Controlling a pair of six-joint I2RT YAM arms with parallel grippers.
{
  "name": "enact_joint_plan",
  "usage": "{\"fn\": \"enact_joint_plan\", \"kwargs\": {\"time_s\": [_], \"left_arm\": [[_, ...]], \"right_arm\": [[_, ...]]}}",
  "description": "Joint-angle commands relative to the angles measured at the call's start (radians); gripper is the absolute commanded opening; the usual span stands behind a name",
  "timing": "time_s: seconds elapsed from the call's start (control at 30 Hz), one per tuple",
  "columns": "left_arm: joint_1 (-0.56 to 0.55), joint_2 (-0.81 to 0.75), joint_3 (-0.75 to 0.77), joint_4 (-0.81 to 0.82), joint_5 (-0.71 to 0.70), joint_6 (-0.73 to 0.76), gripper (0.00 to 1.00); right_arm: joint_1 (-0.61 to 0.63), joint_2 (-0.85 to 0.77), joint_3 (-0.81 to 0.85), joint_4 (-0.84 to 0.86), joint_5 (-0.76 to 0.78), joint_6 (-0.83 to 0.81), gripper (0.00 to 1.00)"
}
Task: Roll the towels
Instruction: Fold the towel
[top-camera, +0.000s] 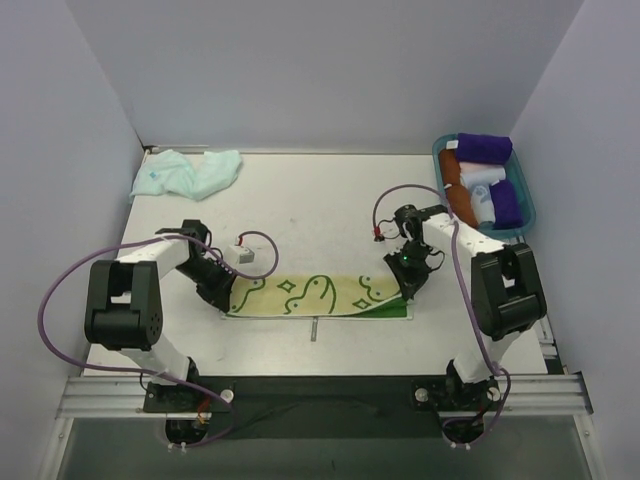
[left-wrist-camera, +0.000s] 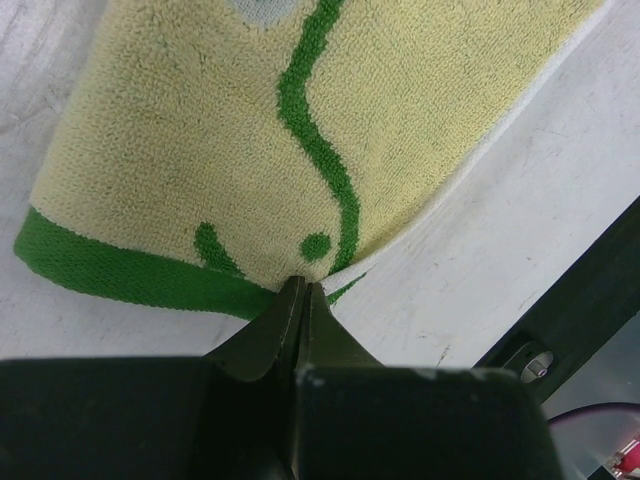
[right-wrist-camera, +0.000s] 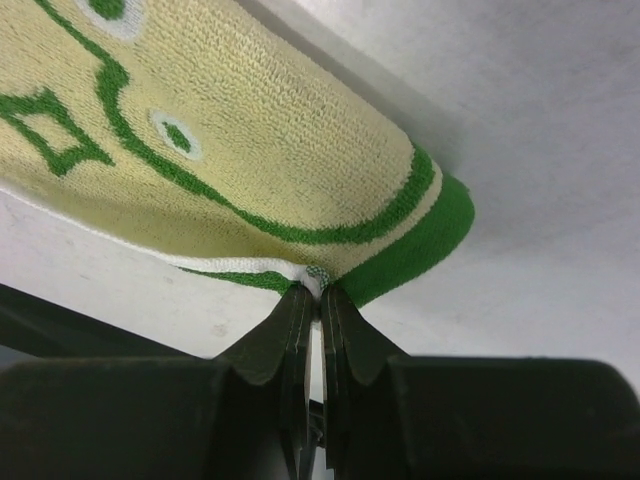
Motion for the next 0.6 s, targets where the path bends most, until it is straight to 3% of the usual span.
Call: {"fn": "enact_joint_plan", "kwargs": {"time_s": [0.0, 0.03, 0.13, 0.17, 0.27, 0.33, 0.43, 0.57], "left_arm": [[0.003, -0.008, -0.002, 0.045, -0.018, 0.007, 0.00], [0.003, -0.008, -0.001, 0.045, -0.020, 0.007, 0.00], [0.006, -0.015, 0.004, 0.032, -0.009, 0.016, 0.02], [0.006, -0.020, 0.005, 0.017, -0.001, 0.021, 0.08], [0.014, -0.046, 0.011, 0.000, 0.016, 0.037, 0.27], [0.017, -0.075, 0.018, -0.018, 0.029, 0.048, 0.39], [0.022, -0.124, 0.039, -0.066, 0.072, 0.068, 0.46], [0.022, -0.161, 0.073, -0.090, 0.102, 0.071, 0.48]], "right_arm": [[0.012, 0.039, -0.033, -0.036, -0.014, -0.018, 0.00], [0.011, 0.042, -0.034, -0.035, -0.014, -0.020, 0.01], [0.009, 0.020, -0.036, -0.042, -0.034, -0.031, 0.20], [0.006, 0.007, -0.034, -0.048, -0.046, -0.037, 0.31], [-0.011, -0.079, -0.017, -0.096, -0.110, -0.066, 0.47], [-0.032, -0.111, 0.009, -0.148, -0.152, -0.089, 0.49], [-0.054, -0.159, 0.044, -0.185, -0.210, -0.097, 0.48], [-0.072, -0.150, 0.092, -0.194, -0.274, -0.075, 0.47]]}}
